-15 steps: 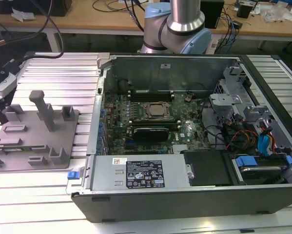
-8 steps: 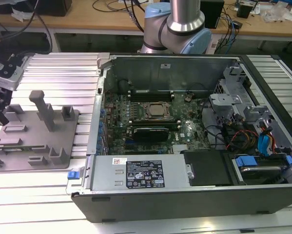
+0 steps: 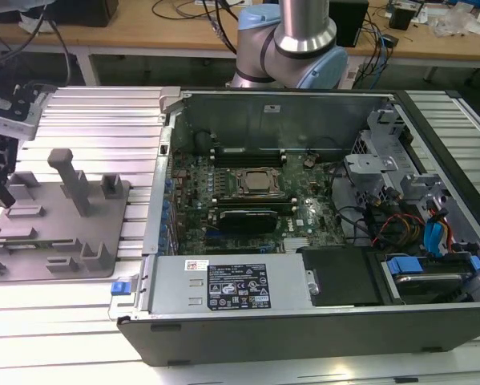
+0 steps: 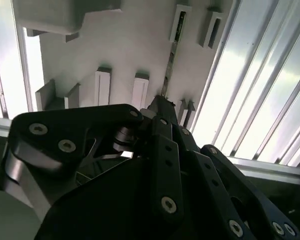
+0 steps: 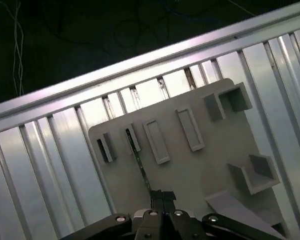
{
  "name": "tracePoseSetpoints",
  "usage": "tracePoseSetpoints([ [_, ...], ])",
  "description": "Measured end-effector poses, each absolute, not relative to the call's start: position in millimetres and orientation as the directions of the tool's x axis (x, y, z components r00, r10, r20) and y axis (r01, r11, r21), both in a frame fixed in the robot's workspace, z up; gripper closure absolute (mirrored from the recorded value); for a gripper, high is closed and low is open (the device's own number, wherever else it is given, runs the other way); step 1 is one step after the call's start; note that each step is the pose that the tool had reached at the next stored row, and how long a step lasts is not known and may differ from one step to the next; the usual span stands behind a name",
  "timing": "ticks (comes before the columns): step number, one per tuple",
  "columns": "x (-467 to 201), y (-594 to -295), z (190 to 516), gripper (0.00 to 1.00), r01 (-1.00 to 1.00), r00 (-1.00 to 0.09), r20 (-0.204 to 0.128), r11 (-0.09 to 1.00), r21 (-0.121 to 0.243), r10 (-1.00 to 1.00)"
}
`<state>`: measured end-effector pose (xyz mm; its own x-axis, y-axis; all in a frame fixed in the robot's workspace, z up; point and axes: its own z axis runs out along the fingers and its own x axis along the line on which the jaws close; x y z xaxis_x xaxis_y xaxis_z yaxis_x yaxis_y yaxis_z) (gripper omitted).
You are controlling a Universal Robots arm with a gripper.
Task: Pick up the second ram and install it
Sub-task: 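Pick up the second ram and move it above second insertion slot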
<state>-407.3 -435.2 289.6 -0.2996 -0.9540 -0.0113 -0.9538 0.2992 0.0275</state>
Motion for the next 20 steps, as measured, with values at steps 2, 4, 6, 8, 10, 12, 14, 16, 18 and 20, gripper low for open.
tracePoseSetpoints([
  [2,-407.3,-435.3,287.9,0.92,-0.978,-0.206,-0.011,0.206,0.028,-0.978],
  [4,-407.3,-435.3,286.8,0.92,-0.991,-0.133,-0.011,0.132,0.028,-0.991],
  [6,-407.3,-435.3,285.4,0.92,-0.999,-0.045,-0.011,0.045,0.027,-0.999],
  [8,-407.3,-435.3,284.3,0.92,-1.0,0.006,-0.011,-0.007,0.027,-1.0],
  [10,-407.3,-435.3,282.8,0.92,-0.997,0.069,-0.011,-0.069,0.028,-0.998],
  [12,-407.3,-435.3,278.5,0.92,-0.997,0.071,-0.011,-0.071,0.028,-0.997],
  [14,-407.4,-436.0,273.0,0.92,-0.997,0.071,-0.014,-0.071,0.027,-0.997],
  [16,-407.3,-436.9,271.0,0.92,-0.997,0.071,-0.019,-0.071,0.027,-0.997],
  [18,-407.3,-438.9,268.8,0.92,-0.997,0.071,-0.022,-0.071,0.027,-0.997],
  [20,-407.3,-443.6,264.8,0.92,-0.997,0.071,-0.027,-0.071,0.026,-0.997],
])
